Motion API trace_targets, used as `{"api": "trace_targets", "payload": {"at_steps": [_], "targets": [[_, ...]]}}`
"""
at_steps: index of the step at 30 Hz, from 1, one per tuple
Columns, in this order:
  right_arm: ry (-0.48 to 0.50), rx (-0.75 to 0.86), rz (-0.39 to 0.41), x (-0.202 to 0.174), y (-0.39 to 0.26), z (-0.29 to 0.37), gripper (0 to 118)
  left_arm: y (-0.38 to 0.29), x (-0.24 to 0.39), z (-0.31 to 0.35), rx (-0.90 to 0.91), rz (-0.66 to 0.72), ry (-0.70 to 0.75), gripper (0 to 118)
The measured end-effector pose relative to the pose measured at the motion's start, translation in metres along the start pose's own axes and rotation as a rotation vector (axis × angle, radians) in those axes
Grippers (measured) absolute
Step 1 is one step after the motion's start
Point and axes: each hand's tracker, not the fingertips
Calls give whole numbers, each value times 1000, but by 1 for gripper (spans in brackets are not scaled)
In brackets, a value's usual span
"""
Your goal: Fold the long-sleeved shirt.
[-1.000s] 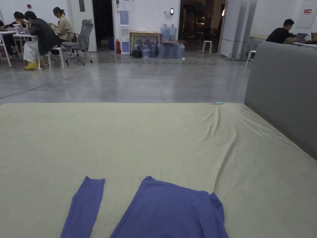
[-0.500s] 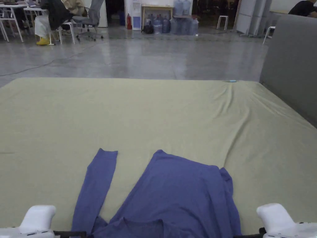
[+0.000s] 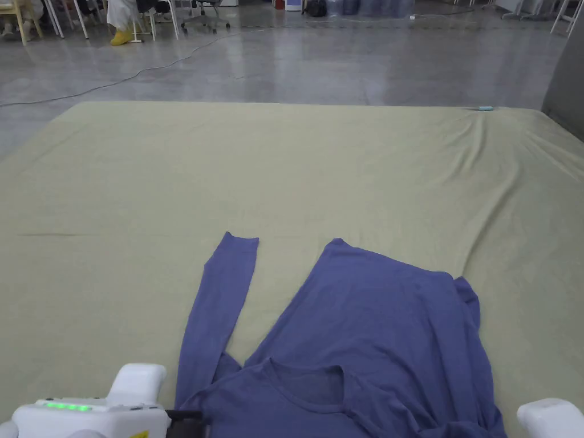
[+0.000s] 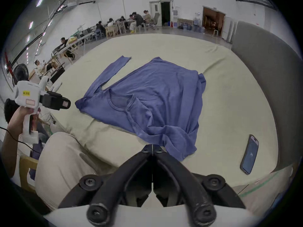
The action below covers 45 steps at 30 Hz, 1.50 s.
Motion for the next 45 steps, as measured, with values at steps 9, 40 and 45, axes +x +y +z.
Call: {"api": "trace_targets", "payload": {"at_steps": [9, 40, 45], "targets": [[3, -11, -24, 13, 38, -32, 0, 8, -1, -78, -156, -62, 72, 83], [-129, -230, -15, 19, 346, -392, 43, 16, 12, -9, -63, -146, -84, 0], [-80, -146, 63, 16, 326, -333, 0, 18, 8, -1, -44, -153, -95, 0]]}}
